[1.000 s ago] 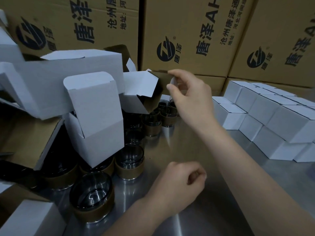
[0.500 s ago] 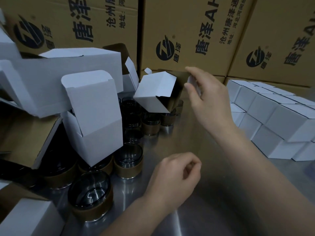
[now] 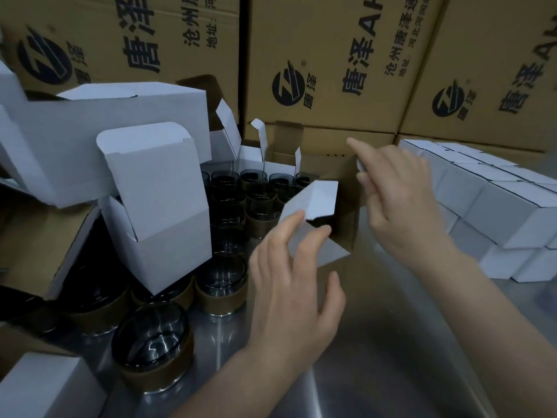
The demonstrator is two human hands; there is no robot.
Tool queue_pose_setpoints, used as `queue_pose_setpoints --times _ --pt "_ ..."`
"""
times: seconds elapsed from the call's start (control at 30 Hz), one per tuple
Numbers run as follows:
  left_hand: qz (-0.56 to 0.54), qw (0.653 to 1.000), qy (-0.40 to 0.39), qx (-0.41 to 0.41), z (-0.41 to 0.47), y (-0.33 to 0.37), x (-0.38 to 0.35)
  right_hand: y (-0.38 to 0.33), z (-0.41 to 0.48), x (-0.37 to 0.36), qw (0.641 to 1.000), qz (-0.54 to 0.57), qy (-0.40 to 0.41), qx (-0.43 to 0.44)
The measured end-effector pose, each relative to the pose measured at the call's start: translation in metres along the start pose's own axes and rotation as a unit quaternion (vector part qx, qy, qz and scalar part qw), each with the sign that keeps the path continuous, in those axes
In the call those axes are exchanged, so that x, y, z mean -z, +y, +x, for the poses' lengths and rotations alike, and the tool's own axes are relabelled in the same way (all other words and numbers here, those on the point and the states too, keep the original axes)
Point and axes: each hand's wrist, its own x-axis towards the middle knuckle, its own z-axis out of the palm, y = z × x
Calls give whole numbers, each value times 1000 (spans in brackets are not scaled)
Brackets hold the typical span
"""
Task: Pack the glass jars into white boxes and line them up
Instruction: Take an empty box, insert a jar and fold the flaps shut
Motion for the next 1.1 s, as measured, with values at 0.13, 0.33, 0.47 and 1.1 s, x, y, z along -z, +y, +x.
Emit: queue_pose_setpoints --times 0.13,0.33,0.47,1.1 --pt "-5 998 -53 34 0 -3 -1 -2 -4 2 999 -4 -21 40" --pt "-59 985 -140 77 2 -7 0 -4 -5 6 993 49 -60 91" --pt "-90 976 -176 93 3 -8 0 -5 -7 5 988 109 -76 80" --pt "-182 953 -105 221 5 -17 -4 -6 -24 -10 971 226 65 -39"
